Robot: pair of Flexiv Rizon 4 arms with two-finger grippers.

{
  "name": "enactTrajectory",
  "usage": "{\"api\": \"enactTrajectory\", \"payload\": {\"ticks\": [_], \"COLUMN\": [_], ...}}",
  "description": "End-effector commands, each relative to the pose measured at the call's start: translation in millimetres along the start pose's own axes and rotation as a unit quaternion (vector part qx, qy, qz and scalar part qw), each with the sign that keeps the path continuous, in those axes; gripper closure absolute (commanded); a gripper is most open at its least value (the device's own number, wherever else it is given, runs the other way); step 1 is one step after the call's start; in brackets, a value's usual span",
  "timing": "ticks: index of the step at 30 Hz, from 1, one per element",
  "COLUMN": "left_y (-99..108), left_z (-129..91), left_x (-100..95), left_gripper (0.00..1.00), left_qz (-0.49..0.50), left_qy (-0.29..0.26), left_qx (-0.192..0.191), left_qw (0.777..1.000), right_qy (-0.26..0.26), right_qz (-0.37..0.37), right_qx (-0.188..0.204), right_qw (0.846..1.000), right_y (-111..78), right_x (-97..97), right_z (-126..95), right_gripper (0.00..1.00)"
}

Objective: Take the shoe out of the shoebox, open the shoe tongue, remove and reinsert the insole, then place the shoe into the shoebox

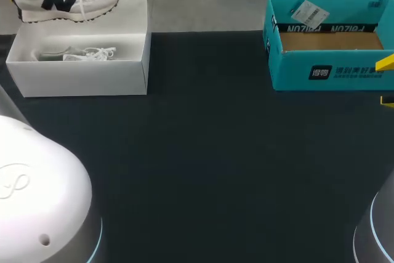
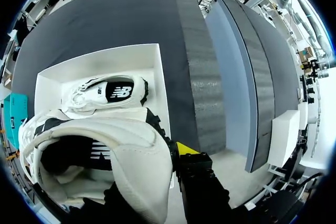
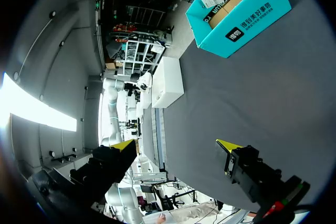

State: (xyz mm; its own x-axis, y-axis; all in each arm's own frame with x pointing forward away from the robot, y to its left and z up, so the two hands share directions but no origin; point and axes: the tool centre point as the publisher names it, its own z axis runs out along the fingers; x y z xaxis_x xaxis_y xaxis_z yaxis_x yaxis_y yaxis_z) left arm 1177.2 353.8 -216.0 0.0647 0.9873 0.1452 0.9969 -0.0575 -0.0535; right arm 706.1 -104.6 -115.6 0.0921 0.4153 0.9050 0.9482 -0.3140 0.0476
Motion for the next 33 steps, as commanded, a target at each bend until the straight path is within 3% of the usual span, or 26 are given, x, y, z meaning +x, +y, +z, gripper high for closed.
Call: {"api": "enactTrajectory", "payload": {"ticks": [1,14,24,33], "left_y": [-6.7,6.5,31.3,51.6], "left_z": [12.9,66.3,97.4,135.7], "left_x": [-9.7,-31.4,-42.0,-46.6], "left_gripper": [1.0,1.0,1.0,1.0], "left_qz": [0.007,0.021,0.024,0.027], "left_qy": [0.008,0.015,0.03,0.031], "left_qx": [-0.022,-0.041,-0.066,-0.056], "left_qw": [1.0,0.999,0.997,0.998], "right_qy": [-0.001,-0.001,-0.001,-0.001], "right_qz": [0.0,0.0,0.0,0.0], "right_qx": [-0.001,-0.001,-0.001,-0.001], "right_qw": [1.0,1.0,1.0,1.0], "right_y": [-1.9,-1.9,-1.9,-1.9], "right_x": [-0.2,-0.2,-0.2,-0.2], "right_z": [0.0,0.0,0.0,0.0], "right_gripper": [0.0,0.0,0.0,0.0]}}
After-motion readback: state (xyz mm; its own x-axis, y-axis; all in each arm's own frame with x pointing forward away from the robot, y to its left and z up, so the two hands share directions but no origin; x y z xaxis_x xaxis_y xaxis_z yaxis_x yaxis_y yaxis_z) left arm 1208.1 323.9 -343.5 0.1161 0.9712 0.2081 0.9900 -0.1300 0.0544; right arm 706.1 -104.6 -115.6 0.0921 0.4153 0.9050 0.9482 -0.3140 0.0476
